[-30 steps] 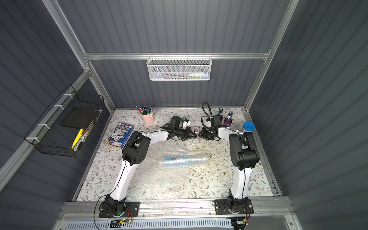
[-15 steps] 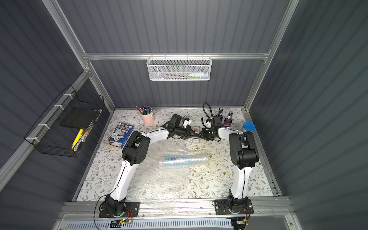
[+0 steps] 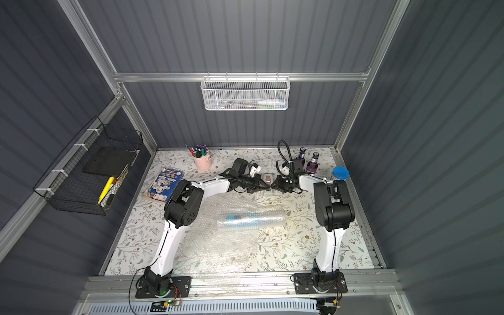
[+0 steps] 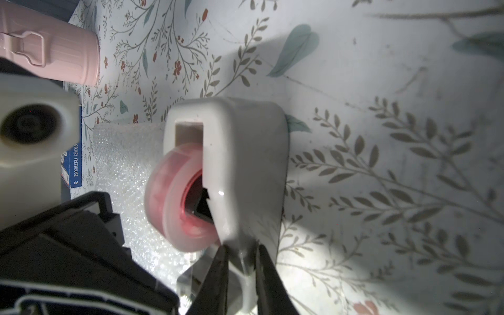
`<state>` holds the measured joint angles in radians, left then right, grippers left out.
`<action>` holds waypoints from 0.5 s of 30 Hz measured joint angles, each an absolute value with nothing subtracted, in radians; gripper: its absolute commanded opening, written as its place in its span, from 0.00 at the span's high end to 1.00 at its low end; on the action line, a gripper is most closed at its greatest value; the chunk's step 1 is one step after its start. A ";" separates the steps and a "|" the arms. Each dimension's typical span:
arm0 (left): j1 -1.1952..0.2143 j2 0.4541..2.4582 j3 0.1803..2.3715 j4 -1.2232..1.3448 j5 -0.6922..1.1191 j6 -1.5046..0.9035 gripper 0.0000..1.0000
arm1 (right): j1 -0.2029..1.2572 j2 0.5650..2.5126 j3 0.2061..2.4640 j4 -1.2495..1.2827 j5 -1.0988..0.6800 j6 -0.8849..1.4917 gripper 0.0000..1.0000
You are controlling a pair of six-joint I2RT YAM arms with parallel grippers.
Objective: Wrap wine bottles in bubble wrap
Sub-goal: Tear off the tape using the Tape Cutter.
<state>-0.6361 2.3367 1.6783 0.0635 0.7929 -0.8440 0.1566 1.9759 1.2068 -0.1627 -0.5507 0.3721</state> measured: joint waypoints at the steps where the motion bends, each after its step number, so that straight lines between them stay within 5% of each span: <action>1: -0.640 2.328 1.669 0.061 0.791 -0.840 1.00 | 0.157 1.976 1.206 -0.161 -0.551 0.373 0.80; 15: -0.675 2.294 1.584 0.025 0.742 -0.758 1.00 | 0.153 1.976 1.195 -0.141 -0.562 0.374 0.80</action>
<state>-0.6750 2.2936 1.5845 0.0246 0.7418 -0.7578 0.1532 1.9759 1.1946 -0.1410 -0.5625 0.3740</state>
